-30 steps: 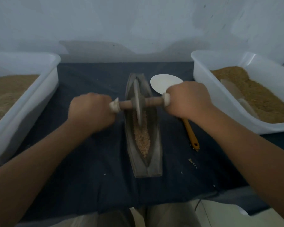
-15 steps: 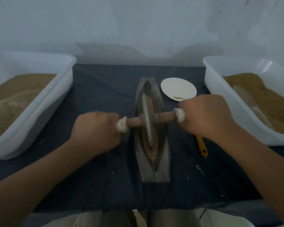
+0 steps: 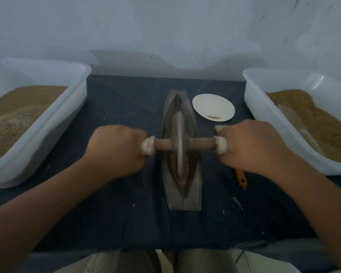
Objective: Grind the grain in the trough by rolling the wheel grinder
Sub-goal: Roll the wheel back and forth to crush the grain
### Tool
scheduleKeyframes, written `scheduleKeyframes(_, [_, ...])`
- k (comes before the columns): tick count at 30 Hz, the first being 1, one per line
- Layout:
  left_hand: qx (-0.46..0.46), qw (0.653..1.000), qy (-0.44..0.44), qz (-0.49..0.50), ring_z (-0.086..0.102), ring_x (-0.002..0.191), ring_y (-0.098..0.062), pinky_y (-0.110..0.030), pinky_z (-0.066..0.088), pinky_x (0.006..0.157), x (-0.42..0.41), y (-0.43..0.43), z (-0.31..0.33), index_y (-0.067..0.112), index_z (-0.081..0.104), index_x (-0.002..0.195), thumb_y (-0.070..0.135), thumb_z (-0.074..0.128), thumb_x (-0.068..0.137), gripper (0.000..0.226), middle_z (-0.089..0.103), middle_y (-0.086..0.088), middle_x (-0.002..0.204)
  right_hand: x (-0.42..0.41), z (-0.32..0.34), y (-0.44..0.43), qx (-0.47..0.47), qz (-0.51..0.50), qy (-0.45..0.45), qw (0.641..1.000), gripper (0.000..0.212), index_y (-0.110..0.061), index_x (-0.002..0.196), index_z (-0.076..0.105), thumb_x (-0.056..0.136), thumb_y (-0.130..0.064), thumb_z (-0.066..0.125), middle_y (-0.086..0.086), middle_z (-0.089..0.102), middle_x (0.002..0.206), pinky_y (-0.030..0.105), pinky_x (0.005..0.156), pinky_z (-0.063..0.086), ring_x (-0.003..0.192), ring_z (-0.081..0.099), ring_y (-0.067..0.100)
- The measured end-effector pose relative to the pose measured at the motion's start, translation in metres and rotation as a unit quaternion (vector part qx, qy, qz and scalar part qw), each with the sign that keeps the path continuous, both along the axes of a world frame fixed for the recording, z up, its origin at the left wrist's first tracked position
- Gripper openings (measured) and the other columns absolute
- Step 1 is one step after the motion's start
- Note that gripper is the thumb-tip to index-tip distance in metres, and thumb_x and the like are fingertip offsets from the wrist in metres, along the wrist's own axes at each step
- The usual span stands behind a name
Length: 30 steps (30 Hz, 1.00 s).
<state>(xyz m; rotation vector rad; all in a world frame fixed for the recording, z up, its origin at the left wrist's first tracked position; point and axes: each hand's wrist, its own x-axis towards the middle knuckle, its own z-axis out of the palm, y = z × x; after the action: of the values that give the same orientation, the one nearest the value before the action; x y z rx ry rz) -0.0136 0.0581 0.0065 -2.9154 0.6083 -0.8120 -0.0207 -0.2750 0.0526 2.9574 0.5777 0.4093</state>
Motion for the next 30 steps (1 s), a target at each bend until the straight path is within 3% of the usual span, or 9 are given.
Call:
scheduleKeyframes(2, [-0.001, 0.999, 0.028, 0.015, 0.03, 0.041, -0.016, -0.02, 0.017, 0.049, 0.012, -0.002, -0.004, 0.029, 0.03, 0.057, 0.054, 0.052, 0.079, 0.04, 0.032, 0.014, 0.049, 0.009, -0.004, 0.005, -0.021, -0.03, -0.019, 0.999, 0.025, -0.033, 0.063, 0.05, 0.079, -0.05, 0.06, -0.012, 0.044, 0.05, 0.023, 0.043, 0.028, 0.044, 0.042, 0.004])
scheduleKeyframes(5, [-0.027, 0.99, 0.108, 0.091, 0.051, 0.056, -0.018, -0.028, 0.038, 0.053, 0.065, -0.017, 0.012, 0.026, 0.053, 0.066, 0.057, 0.046, 0.084, 0.037, 0.055, 0.008, 0.065, 0.054, -0.01, 0.025, -0.03, -0.095, -0.079, 0.992, 0.039, -0.028, 0.061, 0.038, 0.091, -0.036, 0.063, -0.009, 0.041, 0.054, 0.024, 0.049, 0.019, 0.046, 0.034, 0.01])
scheduleKeyframes(9, [-0.055, 0.98, 0.149, 0.12, 0.063, 0.074, -0.026, -0.035, 0.051, 0.067, 0.096, -0.032, 0.031, 0.025, 0.058, 0.071, 0.055, 0.053, 0.088, 0.034, 0.065, 0.004, 0.08, 0.09, 0.006, 0.035, -0.007, -0.106, -0.074, 0.992, 0.039, -0.025, 0.055, 0.041, 0.083, -0.03, 0.068, -0.007, 0.042, 0.052, 0.024, 0.049, 0.024, 0.046, 0.035, 0.014])
scheduleKeyframes(11, [-0.047, 0.981, 0.153, 0.108, 0.065, 0.075, -0.029, -0.035, 0.05, 0.066, 0.076, -0.025, 0.025, 0.025, 0.052, 0.069, 0.05, 0.054, 0.09, 0.033, 0.064, 0.004, 0.079, 0.082, 0.008, 0.033, -0.018, -0.099, -0.06, 0.993, 0.035, -0.024, 0.058, 0.046, 0.085, -0.034, 0.064, -0.006, 0.046, 0.054, 0.026, 0.049, 0.026, 0.048, 0.04, 0.014])
scheduleKeyframes(13, [-0.011, 0.99, 0.113, 0.082, 0.059, 0.062, -0.026, -0.03, 0.04, 0.056, 0.043, -0.014, 0.016, 0.026, 0.045, 0.065, 0.05, 0.054, 0.086, 0.033, 0.054, 0.009, 0.066, 0.057, 0.005, 0.024, -0.006, -0.076, -0.02, 0.997, 0.033, -0.026, 0.061, 0.05, 0.087, -0.041, 0.061, -0.007, 0.049, 0.054, 0.026, 0.048, 0.027, 0.048, 0.045, 0.011])
scheduleKeyframes(17, [0.032, 0.999, 0.002, -0.014, 0.028, 0.035, -0.011, -0.017, 0.014, 0.049, -0.005, -0.003, 0.015, 0.031, 0.026, 0.057, 0.051, 0.049, 0.075, 0.036, 0.029, 0.014, 0.046, -0.001, -0.002, 0.0, 0.023, -0.054, 0.083, 0.995, 0.041, -0.032, 0.056, 0.055, 0.07, -0.068, 0.044, -0.012, 0.052, 0.048, 0.025, 0.043, 0.037, 0.045, 0.049, 0.001])
scheduleKeyframes(20, [0.038, 0.997, 0.056, 0.022, 0.033, 0.042, -0.012, -0.02, 0.021, 0.049, 0.016, -0.01, 0.019, 0.027, 0.036, 0.057, 0.05, 0.055, 0.076, 0.036, 0.039, 0.012, 0.051, 0.012, -0.008, 0.006, 0.006, -0.082, 0.061, 0.995, 0.04, -0.031, 0.064, 0.058, 0.073, -0.067, 0.043, -0.012, 0.055, 0.055, 0.027, 0.047, 0.04, 0.051, 0.052, 0.005])
scheduleKeyframes(24, [0.007, 0.986, 0.133, 0.104, 0.057, 0.065, -0.025, -0.032, 0.044, 0.062, 0.08, -0.029, 0.039, 0.023, 0.055, 0.068, 0.049, 0.059, 0.082, 0.029, 0.058, 0.005, 0.07, 0.076, -0.01, 0.024, 0.02, -0.137, -0.016, 0.99, 0.032, -0.028, 0.064, 0.055, 0.088, -0.049, 0.052, -0.007, 0.054, 0.061, 0.027, 0.05, 0.028, 0.054, 0.047, 0.013])
scheduleKeyframes(30, [0.047, 0.989, 0.101, 0.099, 0.05, 0.057, -0.022, -0.028, 0.038, 0.055, 0.05, -0.029, 0.04, 0.025, 0.048, 0.064, 0.041, 0.059, 0.077, 0.024, 0.05, 0.008, 0.063, 0.062, -0.017, 0.018, 0.03, -0.136, 0.048, 0.989, 0.033, -0.028, 0.065, 0.06, 0.088, -0.049, 0.051, -0.007, 0.059, 0.062, 0.03, 0.052, 0.045, 0.055, 0.056, 0.012])
